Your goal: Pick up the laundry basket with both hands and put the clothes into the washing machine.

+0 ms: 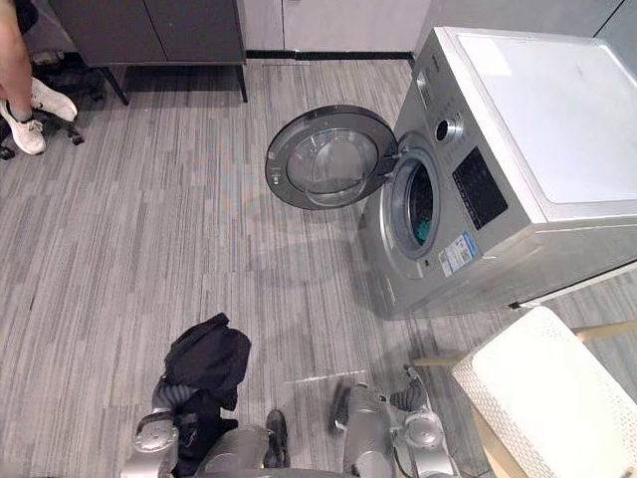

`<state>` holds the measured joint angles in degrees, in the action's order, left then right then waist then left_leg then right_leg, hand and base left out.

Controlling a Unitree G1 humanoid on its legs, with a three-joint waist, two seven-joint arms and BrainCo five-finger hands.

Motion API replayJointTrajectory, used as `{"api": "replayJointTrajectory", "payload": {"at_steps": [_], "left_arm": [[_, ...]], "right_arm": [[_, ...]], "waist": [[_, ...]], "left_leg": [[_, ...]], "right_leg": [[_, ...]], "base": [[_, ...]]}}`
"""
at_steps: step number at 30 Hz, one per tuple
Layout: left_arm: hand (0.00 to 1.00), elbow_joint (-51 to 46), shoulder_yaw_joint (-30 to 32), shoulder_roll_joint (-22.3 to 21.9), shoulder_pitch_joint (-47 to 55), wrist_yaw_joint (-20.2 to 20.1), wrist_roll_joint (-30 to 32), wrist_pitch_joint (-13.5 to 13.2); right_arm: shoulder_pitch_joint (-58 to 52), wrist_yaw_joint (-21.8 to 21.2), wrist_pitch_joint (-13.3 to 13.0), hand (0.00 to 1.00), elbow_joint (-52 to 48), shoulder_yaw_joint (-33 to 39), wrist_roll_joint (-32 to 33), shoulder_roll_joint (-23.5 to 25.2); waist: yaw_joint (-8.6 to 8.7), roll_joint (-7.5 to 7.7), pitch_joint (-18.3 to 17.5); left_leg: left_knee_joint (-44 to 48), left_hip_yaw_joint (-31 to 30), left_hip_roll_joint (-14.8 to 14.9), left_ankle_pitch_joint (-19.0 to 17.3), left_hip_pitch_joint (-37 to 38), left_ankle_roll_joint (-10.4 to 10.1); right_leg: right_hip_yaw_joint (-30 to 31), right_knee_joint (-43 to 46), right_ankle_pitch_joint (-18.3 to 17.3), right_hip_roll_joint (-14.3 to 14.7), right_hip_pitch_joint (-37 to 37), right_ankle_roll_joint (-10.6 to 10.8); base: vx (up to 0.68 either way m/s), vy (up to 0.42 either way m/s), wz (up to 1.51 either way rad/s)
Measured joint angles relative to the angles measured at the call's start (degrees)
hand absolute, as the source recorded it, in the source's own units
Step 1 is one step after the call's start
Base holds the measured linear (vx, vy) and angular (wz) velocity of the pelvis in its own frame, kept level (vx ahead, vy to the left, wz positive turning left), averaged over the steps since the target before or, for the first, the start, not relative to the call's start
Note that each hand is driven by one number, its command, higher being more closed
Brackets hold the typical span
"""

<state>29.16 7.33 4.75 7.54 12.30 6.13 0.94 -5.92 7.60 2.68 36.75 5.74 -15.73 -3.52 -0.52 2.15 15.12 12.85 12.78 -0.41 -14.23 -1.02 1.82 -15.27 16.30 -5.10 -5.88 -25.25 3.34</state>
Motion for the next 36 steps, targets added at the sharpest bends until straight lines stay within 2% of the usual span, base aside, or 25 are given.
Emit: {"api": "replayJointTrajectory", "payload": {"at_steps": [1,2,3,5,6,7,8,10,12,13,15,16,18,19,20,22,26,27,28,29,30,31,32,34,36], "left_arm": [[1.00,-0.04,-0.45,-0.28,-0.96,-0.20,0.00,-0.09],[1.00,-0.19,-0.57,-0.37,-1.20,-0.39,0.01,-0.15],[1.00,-0.51,-1.26,-0.47,-1.38,-1.06,0.16,-0.24],[1.00,-0.57,-2.19,-1.08,-1.54,-1.23,0.30,-0.13],[1.00,-0.70,-2.12,-2.26,-1.21,-1.46,0.51,-0.05],[1.00,-1.75,-2.09,-3.64,-0.34,-2.00,0.69,0.03],[1.00,-4.12,-2.62,-4.62,1.56,-2.38,0.70,-0.20],[1.00,-5.76,-4.02,-4.98,1.73,-2.60,0.71,-0.23],[1.00,-7.00,-4.07,-5.34,1.10,-3.43,0.80,-0.29],[1.00,-7.21,-4.56,-5.34,1.18,-3.50,0.90,-0.29],[1.00,-7.17,-5.05,-5.59,1.42,-3.61,1.26,-0.27],[1.00,-7.15,-5.75,-5.62,1.31,-3.66,1.29,-0.27],[1.00,-6.97,-6.72,-6.11,0.97,-3.64,1.29,-0.32],[1.00,-5.63,-6.97,-6.71,1.23,-3.56,1.30,-0.21],[1.00,-4.45,-6.96,-5.45,1.20,-3.53,1.34,-0.02],[1.00,-4.50,-7.00,-5.30,1.44,-3.53,1.40,-0.10],[1.00,-5.71,-7.24,-4.03,1.14,-3.53,1.39,-0.15],[1.00,-6.09,-7.23,-3.74,1.04,-3.52,1.39,-0.15],[1.00,-6.30,-7.20,-2.99,0.61,-3.52,1.40,-0.19],[1.00,-6.29,-7.12,-2.20,0.20,-3.49,1.35,-0.22],[1.00,-6.26,-6.97,-1.71,-0.01,-3.49,1.34,-0.23],[1.00,-6.09,-6.93,-1.06,-0.29,-3.50,1.35,-0.22],[1.00,-6.09,-6.65,-0.81,-0.20,-3.51,1.34,-0.24],[1.00,-4.82,-6.57,0.51,-1.32,-3.55,1.33,-0.30],[1.00,-2.36,-6.59,0.54,-2.83,-3.55,1.36,-0.31]], "right_arm": [[-0.09,-0.01,0.12,0.00,0.00,0.06,0.00,-0.17],[-0.07,-0.02,0.12,0.00,-0.03,0.06,0.00,-0.20],[-0.27,-0.07,0.13,0.00,-0.26,-0.01,-0.02,-0.19],[-0.11,-0.11,0.09,0.00,-3.44,-0.03,-0.03,0.12],[-0.62,-0.13,0.09,0.00,-4.86,-0.03,-0.13,0.08],[-1.44,-0.14,0.07,0.00,-7.03,-0.17,-0.21,-0.15],[-2.19,0.05,-0.10,0.00,-10.18,-1.64,-0.32,-0.18],[-1.96,0.25,-0.29,0.00,-13.29,-1.66,-0.36,-0.34],[-1.92,0.99,-0.91,0.00,-14.08,-1.64,-0.27,-0.12],[-2.06,1.21,-0.82,0.00,-13.57,-1.50,-0.12,0.43],[-3.11,1.24,-0.14,0.00,-13.08,-1.20,-0.10,1.18],[-3.60,1.41,-0.06,0.00,-13.07,-1.17,-0.11,1.43],[-4.39,1.74,-0.04,0.00,-12.68,-0.96,-0.10,1.01],[-3.84,2.19,-0.04,0.00,-11.44,-0.68,-0.11,0.83],[-3.66,2.24,0.17,0.00,-9.99,-0.77,-0.10,3.01],[-5.27,2.21,0.00,0.00,-10.00,-1.32,-0.10,4.01],[-4.08,2.24,-0.37,0.00,-9.97,-1.30,-0.10,4.54],[-3.85,2.21,-0.37,0.00,-9.65,-1.34,-0.10,4.59],[-2.57,2.22,-0.40,0.00,-7.39,-1.36,-0.11,4.42],[-0.56,2.21,-0.42,0.00,-3.78,-1.94,-0.13,3.82],[0.41,2.13,-0.34,0.00,-1.59,-2.42,-0.15,3.50],[2.52,2.07,-0.24,0.00,1.51,-2.55,-0.19,3.02],[3.94,2.06,-0.18,0.00,4.05,-2.53,-0.25,2.46],[4.46,2.08,-0.11,0.00,5.36,-2.28,-0.40,1.55],[4.38,2.12,-0.12,0.00,5.76,-2.05,-0.41,-0.06]], "waist": [[1.16,0.22,-0.04],[1.79,-0.12,-0.10],[2.50,-0.75,-0.24],[2.47,-2.18,0.13],[2.85,-2.66,0.46],[2.66,-3.47,0.59],[1.69,-3.61,0.47],[0.60,-3.41,0.29],[-0.52,-2.73,0.19],[-1.03,-2.59,0.15],[-1.47,-2.49,0.09],[-1.79,-2.48,0.00],[-1.94,-3.68,-0.70],[-2.46,-4.18,-1.09],[-1.56,-1.78,-2.08],[-1.87,0.08,-3.19],[-2.06,1.25,-4.66],[-1.81,1.40,-4.75],[-1.57,1.40,-4.84],[-1.62,1.52,-4.94],[-1.59,1.60,-4.99],[-1.26,1.41,-4.89],[-0.05,0.86,-4.95],[0.17,0.51,-4.96],[1.65,-0.28,-4.82]], "left_leg": [[-1.37,-1.77,-0.58,-0.35,1.93,-0.60],[-2.04,-2.63,-0.55,-0.67,2.72,-1.15],[-2.19,-3.30,0.39,-1.65,4.01,-2.85],[5.44,-2.45,3.42,-1.69,3.39,-6.15],[14.17,-1.41,5.06,-0.95,2.11,-7.36],[26.06,-1.09,8.05,2.26,-0.57,-9.58],[39.79,-1.00,11.83,5.34,-5.02,-8.72],[50.49,-0.48,14.70,3.97,-11.17,-6.72],[50.21,0.37,16.05,2.34,-16.95,-4.04],[45.75,0.49,16.68,1.53,-18.52,-2.80],[34.51,-0.52,16.04,0.99,-18.32,-2.46],[25.20,-3.32,14.36,1.28,-18.13,-2.93],[8.74,-12.93,11.53,4.36,-16.18,-7.05],[5.93,-15.59,11.28,11.40,-14.32,-10.61],[7.69,-13.32,9.74,8.39,-13.54,-9.54],[11.49,-8.62,9.55,5.11,-12.58,-7.98],[15.37,4.30,12.19,0.01,-11.08,-5.45],[15.14,6.82,12.73,-0.18,-10.44,-5.14],[14.77,10.58,13.47,-0.30,-9.24,-4.88],[13.00,15.34,14.21,-0.47,-7.41,-4.55],[12.14,17.81,14.50,-0.48,-6.42,-4.53],[10.93,21.54,14.67,-0.48,-4.33,-4.53],[10.45,22.73,14.85,-0.49,-3.09,-4.52],[9.72,20.71,14.31,-0.47,-2.45,-4.55],[9.71,20.14,14.76,-0.14,-1.71,-5.13]], "right_leg": [[0.04,-3.44,5.41,0.26,0.23,-0.68],[0.15,-3.55,7.99,0.43,0.52,-2.21],[0.04,-1.99,9.87,1.24,1.20,-7.17],[-1.79,3.99,4.40,1.87,2.44,-9.10],[-2.35,4.72,2.71,2.75,5.51,-9.52],[-2.55,4.24,1.72,4.33,9.24,-10.11],[-0.44,2.98,-0.24,6.03,13.48,-10.34],[2.45,1.27,-1.67,7.21,17.26,-10.18],[6.09,-0.75,-2.12,7.09,19.28,-9.49],[8.10,-1.63,-2.55,6.68,20.65,-8.73],[11.29,-1.63,-3.36,5.84,22.50,-7.37],[13.48,-1.23,-4.32,4.98,22.97,-5.76],[17.56,1.15,-6.83,5.01,21.54,-2.46],[20.64,3.10,-8.79,5.80,20.70,-0.62],[22.13,3.51,-9.12,3.71,20.86,0.13],[25.23,3.50,-9.24,2.31,21.13,1.55],[30.88,2.68,-6.38,1.48,16.71,4.51],[29.92,2.72,-5.41,1.29,15.55,4.76],[23.98,2.45,-3.13,0.50,13.17,4.10],[14.19,2.63,-1.94,-1.02,11.53,2.32],[8.18,3.02,-1.79,-2.18,10.82,1.06],[-3.09,3.57,-1.84,-4.69,10.91,-1.60],[-10.32,3.64,-0.87,-6.66,11.45,-3.08],[-13.32,4.24,-0.29,-6.43,11.10,-3.01],[-12.23,4.20,-0.64,-5.46,11.03,-2.97]], "base": [[0.52,-0.048,0.63],[0.58,-0.092,0.66],[0.60,-0.125,0.29],[0.61,-0.157,0.16],[0.59,-0.163,0.09],[0.58,-0.133,-0.26],[0.53,-0.046,-0.49],[0.45,0.015,-0.83],[0.41,0.065,-0.83],[0.33,0.151,-0.88],[0.30,0.222,-0.91],[0.25,0.329,-0.87],[0.23,0.396,-1.16],[0.20,0.427,-1.26],[0.20,0.396,-1.08],[0.21,0.322,-0.91],[0.10,0.271,-1.60],[0.05,0.205,-1.92],[0.04,0.143,-1.90],[0.03,0.138,-1.95],[0.02,0.084,-1.88],[0.03,0.054,-1.60],[0.03,0.024,-1.44],[0.05,-0.095,-1.00],[0.07,-0.160,-0.58]]}}
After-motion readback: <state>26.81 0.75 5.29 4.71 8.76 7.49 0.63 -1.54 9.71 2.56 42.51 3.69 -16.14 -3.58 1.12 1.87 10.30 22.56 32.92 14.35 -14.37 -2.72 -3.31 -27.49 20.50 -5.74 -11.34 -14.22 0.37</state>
